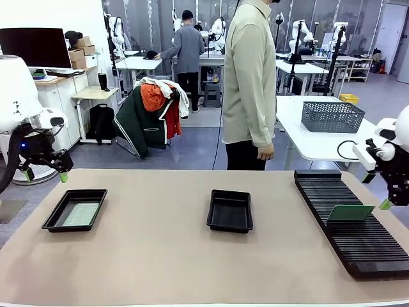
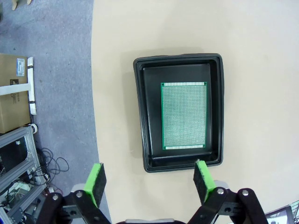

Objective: Inspect and transfer BCBs to ESD trays.
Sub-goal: Pick up the Blank PCB from the PCB Rack and place it in the right ESD tray.

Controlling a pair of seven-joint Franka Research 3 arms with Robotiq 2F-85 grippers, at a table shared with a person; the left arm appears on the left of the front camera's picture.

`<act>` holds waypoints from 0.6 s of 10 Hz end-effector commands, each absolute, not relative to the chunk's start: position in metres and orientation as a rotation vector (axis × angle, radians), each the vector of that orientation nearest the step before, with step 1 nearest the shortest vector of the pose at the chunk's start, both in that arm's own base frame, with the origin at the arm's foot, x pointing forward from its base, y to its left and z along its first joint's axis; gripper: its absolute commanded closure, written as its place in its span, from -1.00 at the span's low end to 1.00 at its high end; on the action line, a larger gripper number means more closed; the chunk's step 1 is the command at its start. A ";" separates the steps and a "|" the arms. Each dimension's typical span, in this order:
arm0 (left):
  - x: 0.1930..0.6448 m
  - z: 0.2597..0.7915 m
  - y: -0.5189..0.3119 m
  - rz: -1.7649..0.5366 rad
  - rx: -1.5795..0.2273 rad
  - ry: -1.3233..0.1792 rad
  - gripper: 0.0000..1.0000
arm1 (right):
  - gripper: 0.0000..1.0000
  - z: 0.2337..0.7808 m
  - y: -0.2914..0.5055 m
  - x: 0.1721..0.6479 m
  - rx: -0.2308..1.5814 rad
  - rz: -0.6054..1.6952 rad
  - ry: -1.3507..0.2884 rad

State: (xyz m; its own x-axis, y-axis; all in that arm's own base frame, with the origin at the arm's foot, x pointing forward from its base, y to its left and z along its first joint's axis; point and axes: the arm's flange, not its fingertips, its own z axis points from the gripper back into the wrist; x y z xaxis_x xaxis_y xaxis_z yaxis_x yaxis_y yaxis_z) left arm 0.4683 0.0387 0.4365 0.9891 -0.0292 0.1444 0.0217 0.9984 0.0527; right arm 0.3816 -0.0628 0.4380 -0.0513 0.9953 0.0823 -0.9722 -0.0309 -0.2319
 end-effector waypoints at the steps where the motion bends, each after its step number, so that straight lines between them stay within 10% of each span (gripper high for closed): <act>1: 0.468 0.435 0.039 -0.026 0.048 -0.157 -1.00 | -1.00 0.412 -0.061 0.394 -0.121 1.621 -0.262; 6: 0.468 0.435 0.039 -0.026 0.048 -0.157 -1.00 | -1.00 0.370 -0.052 0.417 -0.117 1.618 -0.223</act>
